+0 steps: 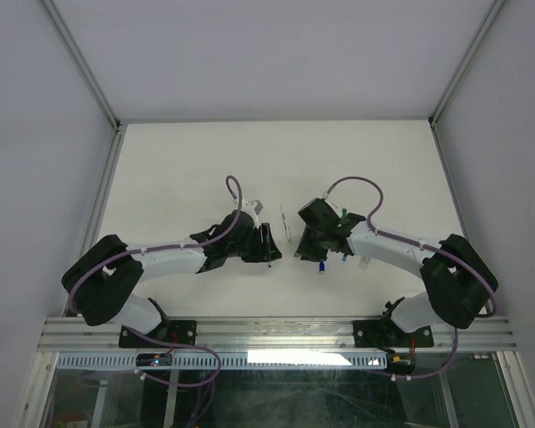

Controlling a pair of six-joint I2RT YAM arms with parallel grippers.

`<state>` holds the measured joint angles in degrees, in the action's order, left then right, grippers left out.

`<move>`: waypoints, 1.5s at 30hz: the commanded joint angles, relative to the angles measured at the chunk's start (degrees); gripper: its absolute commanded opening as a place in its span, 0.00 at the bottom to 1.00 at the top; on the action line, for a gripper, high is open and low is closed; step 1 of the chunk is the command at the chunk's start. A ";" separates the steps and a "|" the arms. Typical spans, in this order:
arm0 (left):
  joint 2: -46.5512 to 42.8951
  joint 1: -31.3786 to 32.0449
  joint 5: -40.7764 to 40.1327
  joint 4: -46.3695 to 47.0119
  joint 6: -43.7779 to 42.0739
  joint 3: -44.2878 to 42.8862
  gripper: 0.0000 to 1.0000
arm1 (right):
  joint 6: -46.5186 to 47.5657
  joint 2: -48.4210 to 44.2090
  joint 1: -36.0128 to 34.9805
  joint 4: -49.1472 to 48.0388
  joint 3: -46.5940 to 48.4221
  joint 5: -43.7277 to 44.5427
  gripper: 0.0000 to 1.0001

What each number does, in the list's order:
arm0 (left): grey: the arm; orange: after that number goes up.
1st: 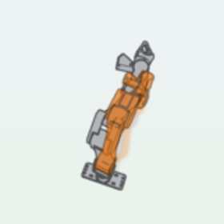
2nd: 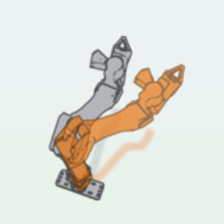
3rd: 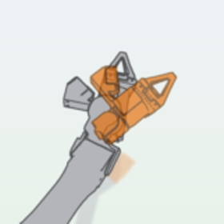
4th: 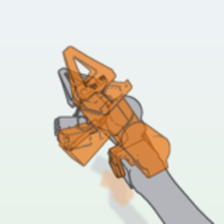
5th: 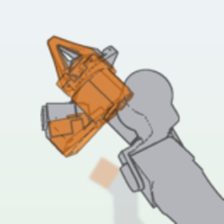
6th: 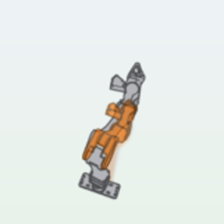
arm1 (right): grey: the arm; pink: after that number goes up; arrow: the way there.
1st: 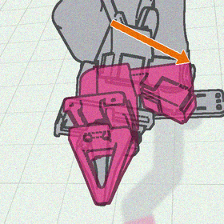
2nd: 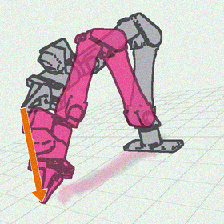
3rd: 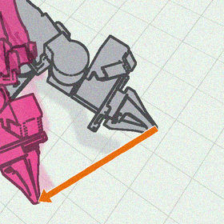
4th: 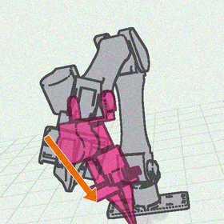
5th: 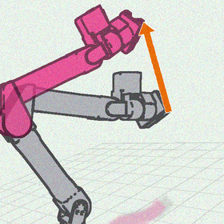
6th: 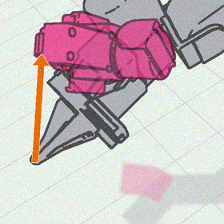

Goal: Insert the pens into the pen caps
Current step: Pick up the pen from the center of the board.

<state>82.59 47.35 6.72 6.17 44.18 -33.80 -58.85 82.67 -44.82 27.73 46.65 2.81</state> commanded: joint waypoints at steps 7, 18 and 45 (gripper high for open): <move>6.73 5.19 -19.04 -16.54 -8.75 -13.38 0.47 | -0.05 -4.05 0.19 0.58 -1.39 1.84 0.26; 10.09 8.42 -24.52 -21.83 -10.76 -16.42 0.44 | 0.51 -4.69 0.23 0.90 -2.05 2.18 0.26; 16.30 14.52 -25.45 -27.72 -9.47 -18.10 0.11 | -0.57 -8.14 0.23 0.32 -4.91 2.52 0.27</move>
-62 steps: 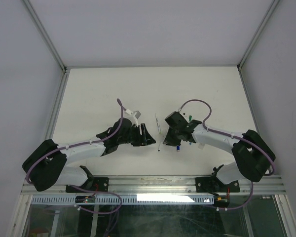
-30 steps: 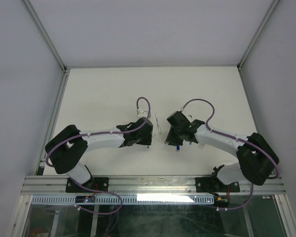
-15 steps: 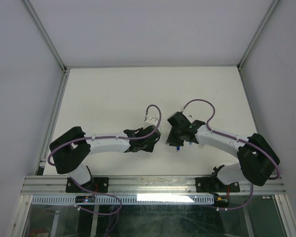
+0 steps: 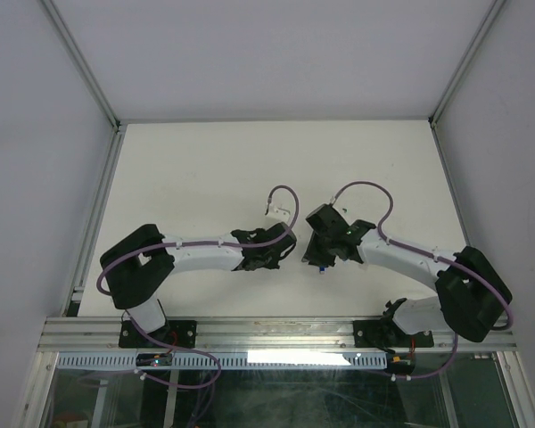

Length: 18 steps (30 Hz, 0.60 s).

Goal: Insert the pens into the pen caps
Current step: Pick up the pen from the center of the board.

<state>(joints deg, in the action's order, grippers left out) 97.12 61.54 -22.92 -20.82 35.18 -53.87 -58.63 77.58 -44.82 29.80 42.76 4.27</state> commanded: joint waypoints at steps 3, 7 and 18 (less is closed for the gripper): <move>-2.19 0.38 8.98 4.22 -3.13 4.84 0.11 | -2.11 -3.55 0.17 -5.08 -2.71 -0.81 0.27; -6.46 0.29 13.58 7.89 -4.29 7.00 0.11 | -5.80 -4.24 0.02 -11.18 -5.06 -1.81 0.29; -9.87 0.39 20.72 10.70 -5.03 7.59 0.11 | -15.48 -4.72 -0.10 -25.77 -11.85 -2.68 0.38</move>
<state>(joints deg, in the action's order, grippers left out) 90.08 61.54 -6.81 -13.65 31.29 -46.26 -69.52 74.19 -44.82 12.32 31.53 2.24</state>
